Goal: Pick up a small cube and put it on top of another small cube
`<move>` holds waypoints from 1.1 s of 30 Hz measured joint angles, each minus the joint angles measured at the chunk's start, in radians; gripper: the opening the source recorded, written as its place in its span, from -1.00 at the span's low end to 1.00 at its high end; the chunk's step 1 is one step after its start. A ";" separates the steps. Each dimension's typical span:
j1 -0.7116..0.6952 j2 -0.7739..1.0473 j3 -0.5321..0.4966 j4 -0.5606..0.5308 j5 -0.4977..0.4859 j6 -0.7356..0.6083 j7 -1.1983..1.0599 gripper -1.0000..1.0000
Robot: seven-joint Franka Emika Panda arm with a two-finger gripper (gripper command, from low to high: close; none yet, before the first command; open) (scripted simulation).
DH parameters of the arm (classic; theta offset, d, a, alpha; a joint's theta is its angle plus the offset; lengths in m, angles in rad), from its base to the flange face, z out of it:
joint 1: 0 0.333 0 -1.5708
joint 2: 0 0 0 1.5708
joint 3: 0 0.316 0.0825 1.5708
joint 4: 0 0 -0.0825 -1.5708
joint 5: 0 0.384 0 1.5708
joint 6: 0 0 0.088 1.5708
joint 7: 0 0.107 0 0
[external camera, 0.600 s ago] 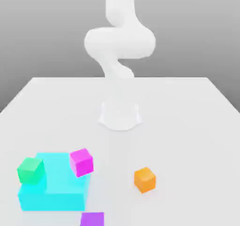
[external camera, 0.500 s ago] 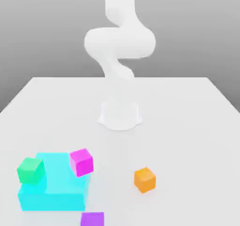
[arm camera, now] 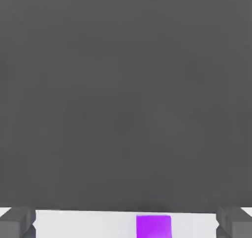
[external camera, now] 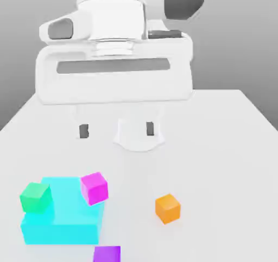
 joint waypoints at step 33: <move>-0.057 0.285 -0.085 -0.051 0.058 0.057 0.149 -1.00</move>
